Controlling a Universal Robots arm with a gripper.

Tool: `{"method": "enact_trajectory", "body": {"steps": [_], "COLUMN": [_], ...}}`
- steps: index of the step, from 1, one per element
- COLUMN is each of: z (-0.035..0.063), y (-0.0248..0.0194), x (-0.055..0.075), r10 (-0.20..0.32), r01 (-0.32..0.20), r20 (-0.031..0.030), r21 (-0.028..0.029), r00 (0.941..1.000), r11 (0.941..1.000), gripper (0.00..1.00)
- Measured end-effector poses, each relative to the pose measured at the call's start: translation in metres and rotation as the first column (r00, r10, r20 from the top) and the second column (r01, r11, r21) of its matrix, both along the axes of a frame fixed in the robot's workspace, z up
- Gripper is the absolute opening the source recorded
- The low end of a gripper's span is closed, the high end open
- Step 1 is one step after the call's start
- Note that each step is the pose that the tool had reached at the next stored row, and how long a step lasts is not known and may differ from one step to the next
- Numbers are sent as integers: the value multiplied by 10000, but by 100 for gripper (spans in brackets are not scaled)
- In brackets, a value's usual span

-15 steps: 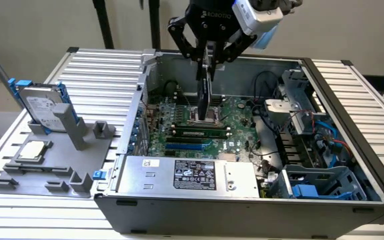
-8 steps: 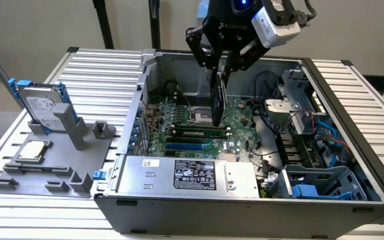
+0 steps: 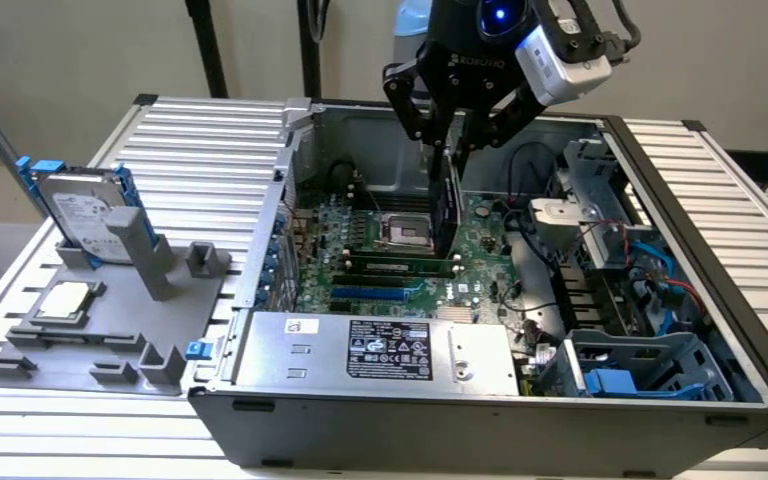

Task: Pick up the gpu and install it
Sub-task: 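Pick up the gpu and move the gpu toward the slot, then insert the gpu into the slot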

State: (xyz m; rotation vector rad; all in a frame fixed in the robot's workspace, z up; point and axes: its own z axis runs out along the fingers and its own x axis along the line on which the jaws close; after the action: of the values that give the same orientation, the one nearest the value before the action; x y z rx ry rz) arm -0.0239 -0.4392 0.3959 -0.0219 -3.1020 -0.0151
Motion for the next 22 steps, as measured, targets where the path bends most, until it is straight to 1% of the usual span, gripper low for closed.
{"method": "enact_trajectory", "body": {"steps": [13, 14, 16, 18, 22], "z": [0, 0, -2, -4, -12], "y": [0, 0, 0, 0, 0], "x": [1, 1, 1, 1, 1], "r10": [10, 93, 428, 787, 1518], "r01": [-10, -93, -428, -787, -1518], "r20": [0, 0, 1, 0, 0], "r21": [1, 0, 3, 1, 1], "r00": [10000, 10000, 9991, 9969, 9884], "r11": [10000, 10000, 9991, 9969, 9884], "gripper": [26, 26, 26, 26, 26]}}
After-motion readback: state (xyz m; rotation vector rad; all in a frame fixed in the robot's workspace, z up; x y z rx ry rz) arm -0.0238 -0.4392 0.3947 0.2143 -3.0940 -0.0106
